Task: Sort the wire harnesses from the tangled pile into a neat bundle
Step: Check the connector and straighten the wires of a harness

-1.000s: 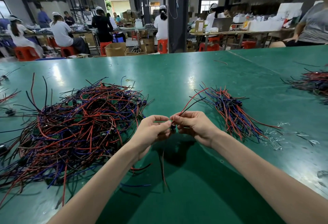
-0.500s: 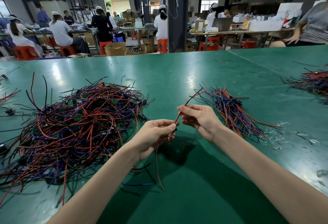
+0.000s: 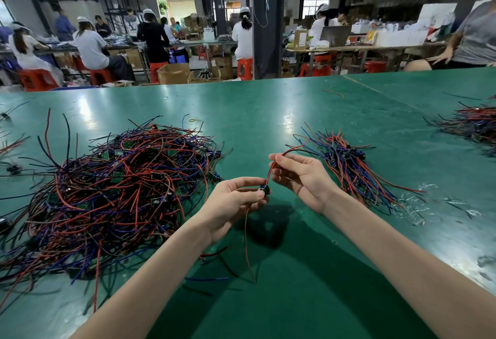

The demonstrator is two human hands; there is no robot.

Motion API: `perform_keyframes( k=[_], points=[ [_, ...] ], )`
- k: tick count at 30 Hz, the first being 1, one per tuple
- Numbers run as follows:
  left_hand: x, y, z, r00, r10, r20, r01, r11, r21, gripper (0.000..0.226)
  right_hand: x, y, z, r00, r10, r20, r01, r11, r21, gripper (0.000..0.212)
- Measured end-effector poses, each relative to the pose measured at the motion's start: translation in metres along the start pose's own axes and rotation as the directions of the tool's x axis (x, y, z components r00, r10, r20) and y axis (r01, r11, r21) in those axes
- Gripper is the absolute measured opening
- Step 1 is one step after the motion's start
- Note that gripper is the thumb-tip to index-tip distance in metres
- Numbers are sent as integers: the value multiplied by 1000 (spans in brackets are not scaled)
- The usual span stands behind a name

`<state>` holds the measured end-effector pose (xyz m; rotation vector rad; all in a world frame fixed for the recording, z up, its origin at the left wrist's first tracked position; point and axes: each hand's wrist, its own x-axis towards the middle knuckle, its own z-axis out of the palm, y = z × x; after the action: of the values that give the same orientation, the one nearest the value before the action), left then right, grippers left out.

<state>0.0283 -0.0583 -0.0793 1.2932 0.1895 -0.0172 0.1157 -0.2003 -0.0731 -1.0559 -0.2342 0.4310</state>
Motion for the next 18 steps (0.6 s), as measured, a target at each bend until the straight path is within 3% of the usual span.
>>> perform_keyframes(
  k=[9, 15, 18],
  points=[
    [0, -3, 2, 983, 155, -103, -130, 968, 216, 31, -3, 8, 3, 997, 46, 67, -31, 976, -217, 4],
    [1, -2, 4, 992, 96, -84, -91, 994, 68, 4, -5, 7, 2, 995, 54, 87, -32, 971, -237, 6],
    [2, -4, 4, 990, 89, -106, -75, 989, 124, 6, -6, 9, 4, 994, 37, 102, -4, 951, -308, 7]
  ],
)
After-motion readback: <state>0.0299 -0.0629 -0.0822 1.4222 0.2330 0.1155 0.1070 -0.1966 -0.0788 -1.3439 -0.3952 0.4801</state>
